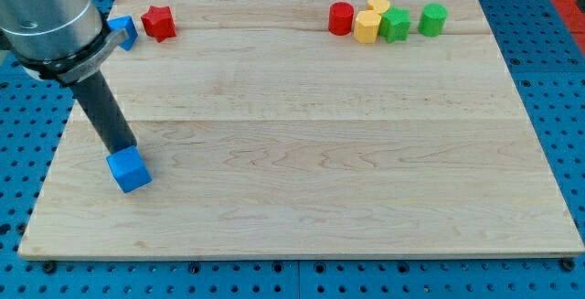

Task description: Move the blue cube slightly left

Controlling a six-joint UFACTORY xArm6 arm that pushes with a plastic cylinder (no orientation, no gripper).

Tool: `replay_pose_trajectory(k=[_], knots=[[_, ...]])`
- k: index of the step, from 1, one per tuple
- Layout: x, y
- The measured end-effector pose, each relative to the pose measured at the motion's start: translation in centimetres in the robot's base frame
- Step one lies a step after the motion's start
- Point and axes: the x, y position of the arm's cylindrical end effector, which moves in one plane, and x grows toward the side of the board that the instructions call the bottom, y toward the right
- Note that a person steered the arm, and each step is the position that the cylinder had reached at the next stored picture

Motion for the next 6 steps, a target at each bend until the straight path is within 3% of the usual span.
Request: replay_pose_trajectory(k=[2,3,4,5,6], knots=[[5.3,2.0],[5.6,6.3],[9.3,8.5],[10.7,2.8],[8.0,2.1]])
